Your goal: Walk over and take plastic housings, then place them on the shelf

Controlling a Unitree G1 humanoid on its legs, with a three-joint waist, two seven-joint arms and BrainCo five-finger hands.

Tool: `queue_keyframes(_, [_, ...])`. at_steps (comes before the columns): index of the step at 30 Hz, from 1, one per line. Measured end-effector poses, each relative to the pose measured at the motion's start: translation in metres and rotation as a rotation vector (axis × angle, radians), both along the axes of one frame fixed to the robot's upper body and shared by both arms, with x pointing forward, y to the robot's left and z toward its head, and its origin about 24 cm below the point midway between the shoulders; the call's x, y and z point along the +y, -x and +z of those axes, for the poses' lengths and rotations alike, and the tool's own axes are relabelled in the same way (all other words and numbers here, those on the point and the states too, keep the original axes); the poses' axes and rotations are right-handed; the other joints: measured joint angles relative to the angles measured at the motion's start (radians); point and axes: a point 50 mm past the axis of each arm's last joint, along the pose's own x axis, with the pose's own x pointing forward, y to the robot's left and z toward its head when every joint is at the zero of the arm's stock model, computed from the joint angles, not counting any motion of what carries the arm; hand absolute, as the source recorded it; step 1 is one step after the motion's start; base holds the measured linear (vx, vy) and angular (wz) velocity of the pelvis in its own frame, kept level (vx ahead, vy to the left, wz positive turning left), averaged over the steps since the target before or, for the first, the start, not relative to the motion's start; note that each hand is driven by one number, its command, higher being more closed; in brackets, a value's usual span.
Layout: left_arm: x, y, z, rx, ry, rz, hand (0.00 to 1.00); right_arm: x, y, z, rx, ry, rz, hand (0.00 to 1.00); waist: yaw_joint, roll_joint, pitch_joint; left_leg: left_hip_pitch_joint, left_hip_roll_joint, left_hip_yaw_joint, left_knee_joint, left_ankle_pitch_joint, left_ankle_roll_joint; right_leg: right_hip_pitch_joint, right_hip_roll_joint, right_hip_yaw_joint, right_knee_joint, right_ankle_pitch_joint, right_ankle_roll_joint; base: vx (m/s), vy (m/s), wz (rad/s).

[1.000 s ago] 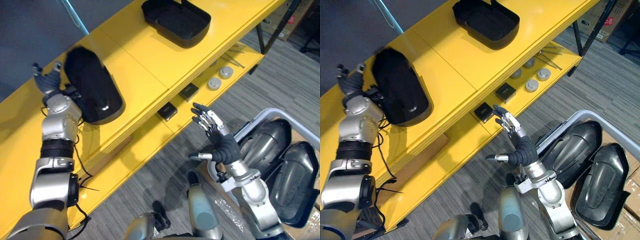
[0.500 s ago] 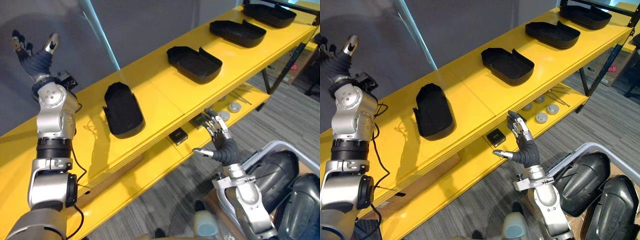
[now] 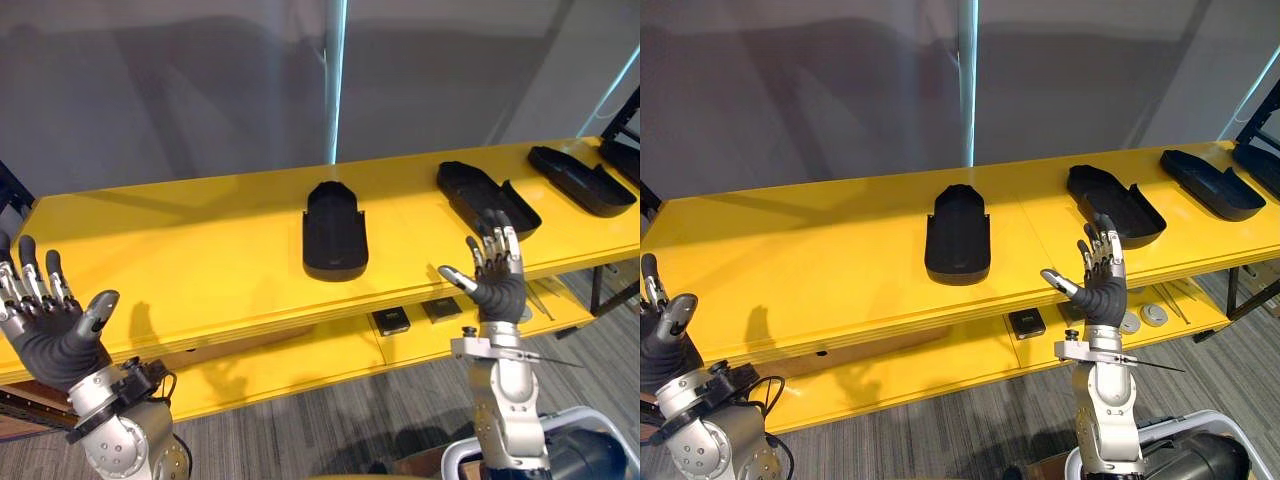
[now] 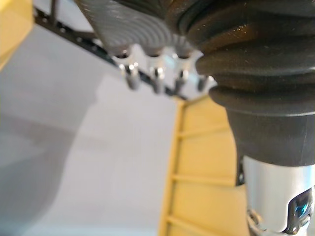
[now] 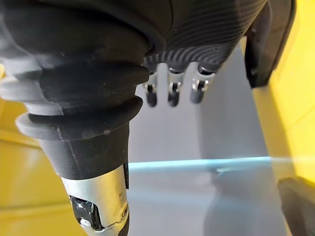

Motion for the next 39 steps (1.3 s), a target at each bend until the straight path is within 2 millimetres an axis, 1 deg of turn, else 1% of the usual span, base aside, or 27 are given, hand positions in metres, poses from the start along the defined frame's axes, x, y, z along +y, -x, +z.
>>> queue_keyframes(5, [0.000, 0.000, 0.000, 0.000, 0.001, -0.001, 0.00, 0.000, 0.000, 0.000, 0.001, -0.003, -0.002, 0.00, -0.001, -0.003, 0.004, 0.000, 0.000, 0.000, 0.002, 0.000, 0.000, 0.000, -0.001, 0.000, 0.001, 0.000, 0.000, 0.00, 0.000, 0.00])
queue_keyframes(9, [-0.001, -0.001, 0.000, -0.002, 0.004, -0.003, 0.00, -0.009, 0.003, -0.001, -0.001, -0.024, -0.051, 0.00, 0.000, -0.009, 0.062, -0.002, -0.006, -0.017, 0.019, 0.000, 0.000, 0.001, -0.010, -0.012, 0.031, -0.003, -0.002, -0.03, 0.009, 0.08])
queue_keyframes(10, [-0.001, -0.002, 0.000, 0.003, 0.006, -0.002, 0.00, -0.011, 0.003, -0.001, -0.002, -0.028, -0.057, 0.00, 0.000, -0.010, 0.067, -0.003, -0.008, -0.023, 0.019, 0.000, 0.000, 0.000, -0.013, -0.014, 0.034, -0.005, -0.001, -0.07, 0.025, 0.13])
queue_keyframes(11, [0.000, -0.002, -0.001, 0.019, 0.008, 0.003, 0.00, -0.014, 0.004, -0.001, -0.004, -0.041, -0.064, 0.00, 0.000, -0.012, 0.071, -0.004, -0.012, -0.030, 0.018, 0.000, 0.001, 0.001, -0.017, -0.018, 0.041, -0.009, 0.000, -0.07, 0.033, 0.12])
queue_keyframes(13, [0.002, -0.003, -0.006, 0.070, 0.024, 0.030, 0.00, -0.014, 0.003, 0.000, -0.012, -0.049, -0.047, 0.00, 0.003, -0.013, 0.072, -0.005, -0.016, -0.035, 0.017, -0.001, 0.002, 0.000, -0.022, -0.022, 0.049, -0.015, 0.001, -0.04, 0.026, 0.12])
queue_keyframes(14, [0.006, -0.003, -0.013, 0.134, 0.030, 0.068, 0.00, -0.012, 0.002, 0.001, -0.018, -0.045, -0.031, 0.00, 0.003, -0.013, 0.073, -0.007, -0.019, -0.045, 0.016, -0.001, 0.002, 0.001, -0.026, -0.036, 0.054, -0.022, 0.003, -0.02, 0.013, 0.28])
queue_keyframes(16, [0.018, 0.001, -0.027, 0.246, 0.057, 0.181, 0.00, -0.005, -0.004, 0.008, -0.050, -0.036, 0.010, 0.00, 0.007, -0.013, 0.079, -0.021, -0.025, -0.062, 0.013, 0.003, 0.000, 0.000, -0.034, -0.063, 0.056, -0.025, 0.005, -0.02, 0.011, 0.34])
queue_keyframes(17, [0.025, 0.006, -0.033, 0.282, 0.072, 0.243, 0.00, 0.001, -0.008, 0.013, -0.073, -0.033, 0.045, 0.00, 0.016, -0.011, 0.084, -0.021, -0.025, -0.062, 0.008, 0.009, 0.006, 0.000, -0.034, -0.065, 0.055, -0.025, 0.006, 0.00, 0.006, 0.15])
queue_keyframes(18, [0.033, 0.015, -0.039, 0.306, 0.104, 0.328, 0.00, 0.009, -0.013, 0.019, -0.102, -0.024, 0.088, 0.00, 0.032, -0.011, 0.085, -0.020, -0.025, -0.064, 0.001, 0.013, 0.004, 0.000, -0.034, -0.068, 0.053, -0.025, 0.006, 0.02, 0.001, 0.08])
queue_keyframes(19, [0.038, 0.020, -0.042, 0.316, 0.119, 0.377, 0.00, 0.014, -0.015, 0.022, -0.115, -0.021, 0.111, 0.00, 0.041, -0.010, 0.085, -0.020, -0.025, -0.067, -0.001, 0.013, 0.004, 0.001, -0.034, -0.071, 0.053, -0.025, 0.006, 0.05, 0.003, 0.11])
queue_keyframes(20, [0.045, 0.027, -0.046, 0.335, 0.127, 0.463, 0.00, 0.023, -0.020, 0.025, -0.129, -0.017, 0.154, 0.00, 0.058, -0.010, 0.085, -0.021, -0.025, -0.073, -0.001, 0.013, 0.004, 0.002, -0.034, -0.074, 0.053, -0.027, 0.006, 0.06, 0.006, 0.22])
queue_keyframes(21, [0.052, 0.033, -0.051, 0.345, 0.138, 0.534, 0.00, 0.033, -0.027, 0.027, -0.135, -0.009, 0.204, 0.00, 0.065, -0.011, 0.085, -0.020, -0.026, -0.085, 0.000, 0.013, 0.004, 0.012, -0.034, -0.085, 0.052, -0.029, 0.005, 0.07, 0.009, 0.28])
queue_keyframes(22, [0.054, 0.036, -0.053, 0.351, 0.144, 0.566, 0.00, 0.038, -0.030, 0.028, -0.135, -0.006, 0.228, 0.00, 0.067, -0.011, 0.085, -0.020, -0.027, -0.091, 0.001, 0.013, 0.004, 0.018, -0.036, -0.097, 0.051, -0.030, 0.003, 0.07, 0.019, 0.29])
queue_keyframes(24, [0.061, 0.043, -0.063, 0.391, 0.155, 0.659, 0.00, 0.056, -0.038, 0.031, -0.143, 0.008, 0.309, 0.00, 0.090, -0.012, 0.084, -0.020, -0.027, -0.096, 0.011, 0.013, 0.004, 0.025, -0.037, -0.102, 0.051, -0.030, 0.002, 0.07, 0.030, 0.19])
queue_keyframes(25, [0.065, 0.046, -0.072, 0.427, 0.177, 0.693, 0.00, 0.067, -0.040, 0.034, -0.153, 0.020, 0.363, 0.00, 0.092, -0.012, 0.084, -0.020, -0.029, -0.098, 0.016, 0.013, 0.003, 0.033, -0.039, -0.109, 0.051, -0.030, 0.002, 0.04, 0.037, 0.17])
queue_keyframes(26, [0.066, 0.048, -0.076, 0.449, 0.184, 0.703, 0.00, 0.072, -0.041, 0.035, -0.157, 0.027, 0.391, 0.00, 0.092, -0.013, 0.083, -0.019, -0.030, -0.098, 0.017, 0.012, 0.002, 0.036, -0.041, -0.114, 0.051, -0.030, 0.002, 0.04, 0.043, 0.16])
queue_keyframes(27, [0.070, 0.050, -0.088, 0.500, 0.200, 0.721, 0.00, 0.083, -0.043, 0.039, -0.167, 0.040, 0.444, 0.00, 0.094, -0.016, 0.081, -0.020, -0.031, -0.096, 0.017, 0.012, 0.002, 0.036, -0.042, -0.117, 0.051, -0.030, 0.002, 0.01, 0.042, 0.05])
queue_keyframes(28, [0.074, 0.055, -0.113, 0.616, 0.239, 0.741, 0.00, 0.099, -0.044, 0.041, -0.164, 0.056, 0.518, 0.00, 0.099, -0.019, 0.079, -0.020, -0.032, -0.094, 0.018, 0.008, 0.001, 0.035, -0.044, -0.117, 0.052, -0.030, 0.002, 0.00, 0.033, -0.04])
queue_keyframes(30, [0.074, 0.064, -0.149, 0.777, 0.319, 0.752, 0.00, 0.117, -0.048, 0.036, -0.118, 0.064, 0.586, 0.00, 0.104, -0.026, 0.074, -0.020, -0.031, -0.089, 0.020, 0.004, 0.002, 0.035, -0.044, -0.116, 0.051, -0.030, 0.002, -0.02, 0.017, -0.07])
queue_keyframes(31, [0.072, 0.071, -0.168, 0.857, 0.367, 0.749, 0.00, 0.127, -0.051, 0.030, -0.070, 0.071, 0.616, 0.00, 0.108, -0.032, 0.070, -0.020, -0.031, -0.089, 0.020, 0.003, 0.001, 0.035, -0.043, -0.116, 0.051, -0.031, 0.001, -0.04, 0.006, -0.02])
queue_keyframes(32, [0.068, 0.079, -0.185, 0.937, 0.408, 0.752, 0.00, 0.136, -0.053, 0.022, -0.021, 0.076, 0.644, 0.00, 0.112, -0.033, 0.070, -0.021, -0.031, -0.089, 0.021, 0.000, 0.000, 0.035, -0.043, -0.117, 0.051, -0.032, 0.000, -0.04, 0.005, -0.01])
queue_keyframes(33, [0.066, 0.084, -0.194, 0.978, 0.425, 0.752, 0.00, 0.140, -0.055, 0.019, 0.006, 0.081, 0.653, 0.00, 0.114, -0.034, 0.069, -0.021, -0.031, -0.089, 0.021, -0.001, 0.000, 0.036, -0.043, -0.118, 0.052, -0.032, -0.001, 0.00, 0.000, 0.00])
queue_keyframes(35, [0.057, 0.100, -0.220, 1.107, 0.495, 0.712, 0.00, 0.151, -0.058, 0.008, 0.080, 0.086, 0.659, 0.00, 0.121, -0.036, 0.068, -0.023, -0.031, -0.092, 0.027, 0.000, 0.001, 0.037, -0.042, -0.119, 0.053, -0.033, -0.002, -0.01, 0.004, 0.03])
queue_keyframes(36, [0.050, 0.106, -0.233, 1.177, 0.532, 0.657, 0.00, 0.156, -0.060, 0.003, 0.115, 0.080, 0.649, 0.00, 0.125, -0.034, 0.069, -0.032, -0.031, -0.097, 0.040, -0.004, 0.004, 0.037, -0.042, -0.121, 0.053, -0.033, -0.003, -0.03, 0.006, 0.11])
queue_keyframes(37, [0.046, 0.108, -0.239, 1.208, 0.550, 0.619, 0.00, 0.157, -0.062, 0.001, 0.130, 0.074, 0.637, 0.00, 0.125, -0.033, 0.069, -0.041, -0.031, -0.103, 0.052, -0.006, 0.004, 0.036, -0.042, -0.124, 0.053, -0.033, -0.003, -0.04, 0.002, 0.17])
queue_keyframes(39, [0.027, 0.112, -0.260, 1.327, 0.609, 0.438, 0.00, 0.161, -0.067, -0.007, 0.181, 0.049, 0.592, 0.00, 0.137, -0.024, 0.075, -0.054, -0.031, -0.111, 0.064, -0.006, 0.003, 0.033, -0.040, -0.126, 0.053, -0.034, -0.003, -0.06, -0.007, 0.11])
